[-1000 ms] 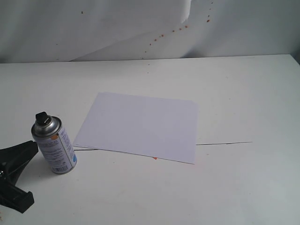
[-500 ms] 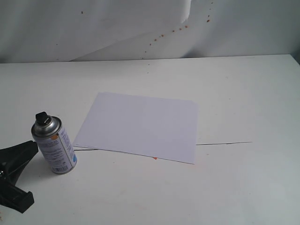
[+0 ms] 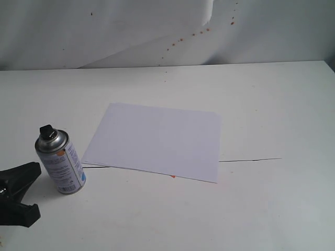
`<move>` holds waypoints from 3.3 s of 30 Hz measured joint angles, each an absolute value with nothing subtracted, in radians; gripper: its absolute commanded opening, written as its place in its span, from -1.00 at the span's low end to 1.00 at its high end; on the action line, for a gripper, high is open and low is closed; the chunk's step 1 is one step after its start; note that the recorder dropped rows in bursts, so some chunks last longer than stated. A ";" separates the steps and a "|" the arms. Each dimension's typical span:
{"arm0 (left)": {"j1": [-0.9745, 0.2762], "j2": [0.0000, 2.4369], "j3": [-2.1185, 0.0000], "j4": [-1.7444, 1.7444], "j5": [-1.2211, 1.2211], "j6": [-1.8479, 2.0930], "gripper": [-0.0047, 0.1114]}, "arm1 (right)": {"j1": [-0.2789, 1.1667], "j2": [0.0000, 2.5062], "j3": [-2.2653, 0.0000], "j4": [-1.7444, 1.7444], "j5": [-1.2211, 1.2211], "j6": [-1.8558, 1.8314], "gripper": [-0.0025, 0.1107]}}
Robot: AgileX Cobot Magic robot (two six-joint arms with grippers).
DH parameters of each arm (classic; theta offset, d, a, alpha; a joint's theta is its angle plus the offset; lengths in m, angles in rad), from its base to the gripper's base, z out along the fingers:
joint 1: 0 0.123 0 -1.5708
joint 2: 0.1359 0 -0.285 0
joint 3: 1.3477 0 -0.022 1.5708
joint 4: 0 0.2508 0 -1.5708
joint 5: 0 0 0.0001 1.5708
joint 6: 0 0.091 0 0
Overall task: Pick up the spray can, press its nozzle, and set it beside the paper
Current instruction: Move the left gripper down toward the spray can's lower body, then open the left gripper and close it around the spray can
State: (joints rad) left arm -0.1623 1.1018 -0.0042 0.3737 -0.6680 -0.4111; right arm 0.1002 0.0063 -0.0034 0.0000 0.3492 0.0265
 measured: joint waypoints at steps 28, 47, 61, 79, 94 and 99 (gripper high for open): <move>-0.162 1.152 -0.004 0.383 -0.625 -0.411 0.07 | 0.100 0.006 -0.003 0.000 0.349 0.026 -0.96; -0.162 1.326 -0.004 0.383 -0.760 -0.391 0.70 | 0.100 0.006 -0.003 0.000 0.349 0.026 -0.96; -0.162 1.328 -0.004 0.383 -0.772 -0.391 0.72 | 0.100 0.006 -0.003 0.000 0.349 0.026 -0.96; -0.162 1.328 -0.004 0.339 -0.827 -0.315 0.72 | 0.100 0.006 -0.003 0.000 0.349 0.026 -0.96; -0.162 1.426 -0.006 0.320 -0.899 -0.270 0.72 | 0.100 0.006 -0.003 0.000 0.349 0.026 -0.96; -0.162 1.430 -0.006 0.274 -0.923 -0.229 0.72 | 0.100 0.006 -0.003 0.000 0.349 0.026 -0.96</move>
State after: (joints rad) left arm -0.1623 1.4305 -0.0059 0.2739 -0.9234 -0.2295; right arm 0.1002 0.0063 -0.0034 0.0000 0.3492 0.0265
